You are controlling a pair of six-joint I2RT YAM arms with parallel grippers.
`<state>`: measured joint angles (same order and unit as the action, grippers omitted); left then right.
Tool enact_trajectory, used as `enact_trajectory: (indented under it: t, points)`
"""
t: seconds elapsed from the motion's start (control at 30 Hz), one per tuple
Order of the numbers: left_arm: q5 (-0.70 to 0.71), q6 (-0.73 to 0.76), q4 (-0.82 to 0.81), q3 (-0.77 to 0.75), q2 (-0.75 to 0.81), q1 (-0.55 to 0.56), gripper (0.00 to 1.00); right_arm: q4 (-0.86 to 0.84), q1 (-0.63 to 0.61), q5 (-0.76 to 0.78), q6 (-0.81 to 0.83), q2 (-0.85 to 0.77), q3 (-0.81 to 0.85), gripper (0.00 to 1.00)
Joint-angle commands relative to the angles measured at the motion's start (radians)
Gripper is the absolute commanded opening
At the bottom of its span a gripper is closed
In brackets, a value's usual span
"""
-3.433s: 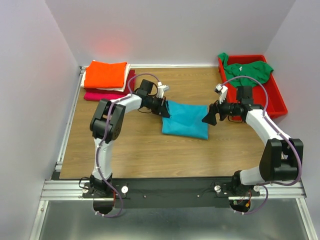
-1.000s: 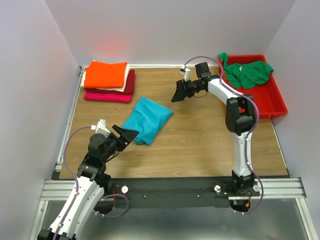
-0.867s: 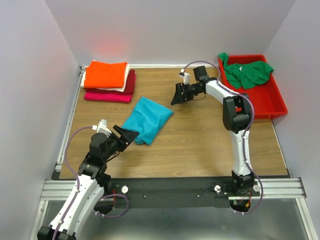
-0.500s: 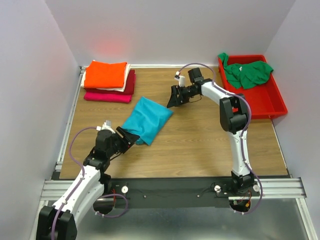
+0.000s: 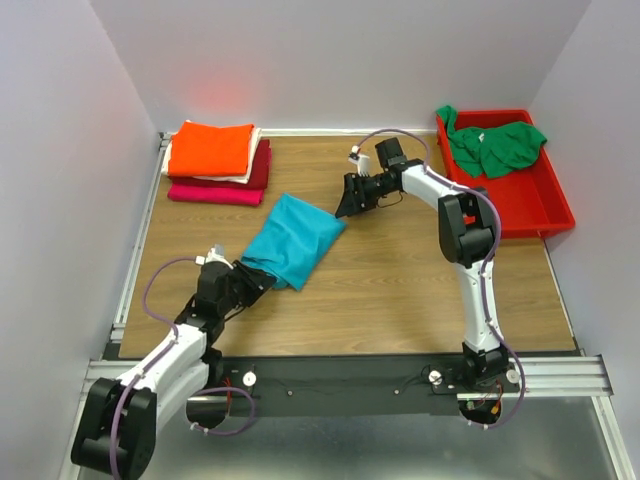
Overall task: Fold and stack the t-shirts
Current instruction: Neatly place the folded tshirt to the corner
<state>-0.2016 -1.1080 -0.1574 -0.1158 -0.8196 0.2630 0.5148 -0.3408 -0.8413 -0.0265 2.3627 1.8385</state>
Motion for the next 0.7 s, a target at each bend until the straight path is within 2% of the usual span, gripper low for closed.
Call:
enact_trajectory:
  t: [0.0, 0.07, 0.1, 0.17, 0.23, 0.3, 0.47, 0.5, 0.67]
  points:
    - [0.027, 0.027, -0.097, -0.007, -0.061, -0.004, 0.34, 0.013, -0.010, 0.001, -0.006, 0.030, -0.028, 0.70]
    - [0.021, 0.034, -0.128, -0.008, -0.093, -0.004, 0.33, 0.011, -0.009, 0.001, -0.007, 0.030, -0.033, 0.70]
    - [0.015, 0.042, -0.139, -0.012, -0.128, -0.004, 0.33, 0.010, -0.009, -0.001, -0.007, 0.032, -0.033, 0.65]
    - [0.010, 0.046, -0.168, -0.018, -0.186, -0.004, 0.33, 0.008, -0.009, -0.004, -0.012, 0.035, -0.033, 0.65]
    - [-0.002, 0.056, -0.201, -0.024, -0.228, -0.004, 0.32, 0.007, -0.009, -0.007, -0.013, 0.040, -0.028, 0.59]
    - [-0.010, 0.063, -0.223, -0.041, -0.289, -0.004, 0.32, 0.007, -0.009, -0.016, -0.016, 0.041, -0.028, 0.56]
    - [-0.103, 0.085, -0.312, -0.076, -0.366, -0.004, 0.29, 0.005, -0.013, -0.022, -0.012, 0.040, -0.045, 0.42]
    - [-0.126, 0.089, -0.315, -0.090, -0.369, -0.002, 0.30, 0.005, -0.015, -0.022, -0.010, 0.038, -0.050, 0.37]
    - [-0.188, 0.093, -0.329, -0.096, -0.325, -0.002, 0.30, 0.005, -0.018, -0.030, 0.002, 0.021, -0.085, 0.20]
